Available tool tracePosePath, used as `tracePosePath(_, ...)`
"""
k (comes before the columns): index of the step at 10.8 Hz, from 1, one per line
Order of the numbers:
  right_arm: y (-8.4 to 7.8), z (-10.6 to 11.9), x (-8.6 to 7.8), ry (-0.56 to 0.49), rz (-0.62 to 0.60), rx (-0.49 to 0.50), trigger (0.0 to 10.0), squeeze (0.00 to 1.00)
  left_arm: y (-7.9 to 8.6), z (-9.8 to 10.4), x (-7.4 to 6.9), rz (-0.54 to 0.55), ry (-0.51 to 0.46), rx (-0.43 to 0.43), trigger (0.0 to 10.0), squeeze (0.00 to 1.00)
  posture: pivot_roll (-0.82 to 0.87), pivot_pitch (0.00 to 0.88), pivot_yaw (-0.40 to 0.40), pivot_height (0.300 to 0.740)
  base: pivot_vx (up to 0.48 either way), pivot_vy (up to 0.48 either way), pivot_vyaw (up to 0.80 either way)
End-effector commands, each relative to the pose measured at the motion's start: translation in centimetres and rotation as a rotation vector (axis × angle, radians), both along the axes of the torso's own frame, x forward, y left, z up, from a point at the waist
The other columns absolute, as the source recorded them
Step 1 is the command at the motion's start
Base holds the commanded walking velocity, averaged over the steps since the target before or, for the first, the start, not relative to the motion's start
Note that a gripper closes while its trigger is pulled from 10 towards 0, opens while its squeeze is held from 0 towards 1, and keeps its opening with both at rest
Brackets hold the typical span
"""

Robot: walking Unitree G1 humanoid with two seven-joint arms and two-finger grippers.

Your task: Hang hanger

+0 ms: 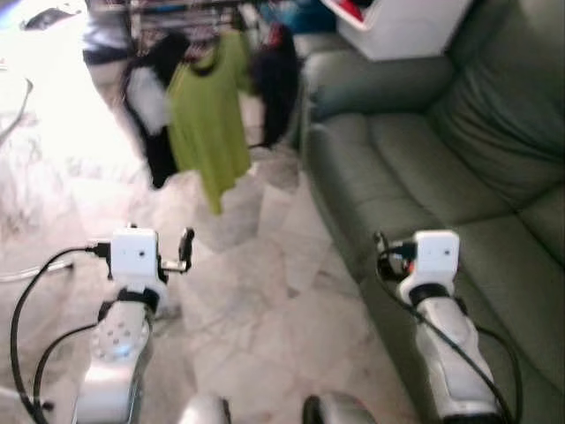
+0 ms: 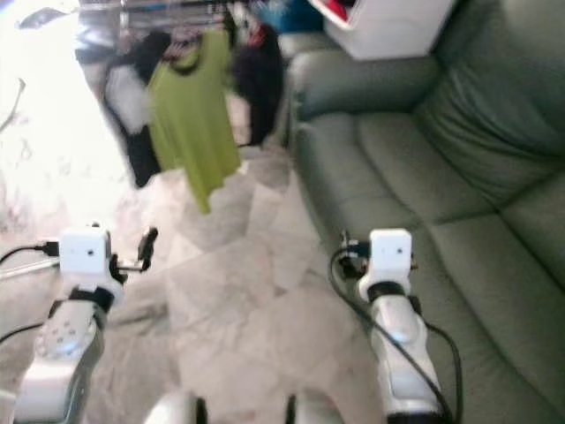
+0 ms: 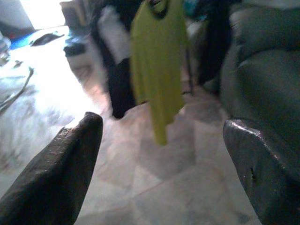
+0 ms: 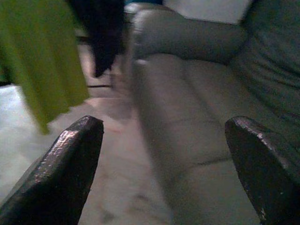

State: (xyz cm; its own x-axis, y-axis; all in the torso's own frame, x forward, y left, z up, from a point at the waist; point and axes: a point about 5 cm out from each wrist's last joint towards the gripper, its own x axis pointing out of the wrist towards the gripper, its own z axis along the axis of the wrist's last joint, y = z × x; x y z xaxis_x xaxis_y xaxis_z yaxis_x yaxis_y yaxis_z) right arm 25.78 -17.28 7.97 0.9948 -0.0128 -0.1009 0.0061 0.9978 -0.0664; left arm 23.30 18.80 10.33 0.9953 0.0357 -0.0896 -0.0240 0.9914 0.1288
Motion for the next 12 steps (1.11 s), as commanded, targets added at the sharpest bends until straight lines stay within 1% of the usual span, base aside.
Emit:
tracePosePath(1,-0.19,0.31,0.04,-0.012,-0.004,-0.010,10.0,0.00,-0.56,0.53,-0.11,-0.040,-0.027,-0.021,10.0,0.00,-0.02,0.122,-0.038,0.740,0.000,0.000,0.00)
tracePosePath(2,-0.17,0.32,0.08,-0.013,-0.005,-0.009,10.0,0.00,-0.77,0.68,-0.07,-0.058,-0.036,-0.029,10.0,0.00,-0.02,0.122,-0.038,0.740,0.270,0.000,0.00)
tracePosePath(4,-0.05,0.66,0.69,-0.025,-0.006,-0.011,10.0,0.00,-0.85,1.02,0.34,-0.065,-0.049,-0.040,10.0,0.00,-0.02,0.127,-0.037,0.740,0.429,0.000,0.00)
tracePosePath(7,-0.01,0.60,0.68,-0.024,-0.004,-0.009,10.0,0.00,-0.97,1.09,0.43,-0.062,-0.052,-0.050,10.0,0.00,-0.02,0.126,-0.038,0.740,0.430,0.000,0.00)
tracePosePath(9,0.04,0.19,-0.02,-0.008,0.009,0.000,10.0,0.00,-0.40,0.88,0.47,-0.016,-0.037,-0.047,10.0,0.00,-0.02,0.126,-0.038,0.740,0.366,0.306,0.00)
tracePosePath(10,-0.11,0.04,-0.17,-0.003,0.008,-0.001,10.0,0.00,-0.30,0.80,0.46,-0.010,-0.031,-0.044,10.0,0.00,-0.02,0.126,-0.038,0.740,0.307,0.368,0.00)
tracePosePath(11,-0.19,0.04,-0.14,-0.001,0.002,0.001,10.0,0.00,-0.30,0.56,0.47,-0.001,-0.010,-0.059,10.0,0.00,-0.02,0.126,-0.038,0.740,0.277,0.394,0.00)
tracePosePath(12,-0.18,0.10,-0.01,-0.003,0.002,0.000,10.0,0.00,-0.34,0.53,0.51,0.003,-0.008,-0.061,10.0,0.00,-0.02,0.126,-0.038,0.740,0.000,0.439,0.00)
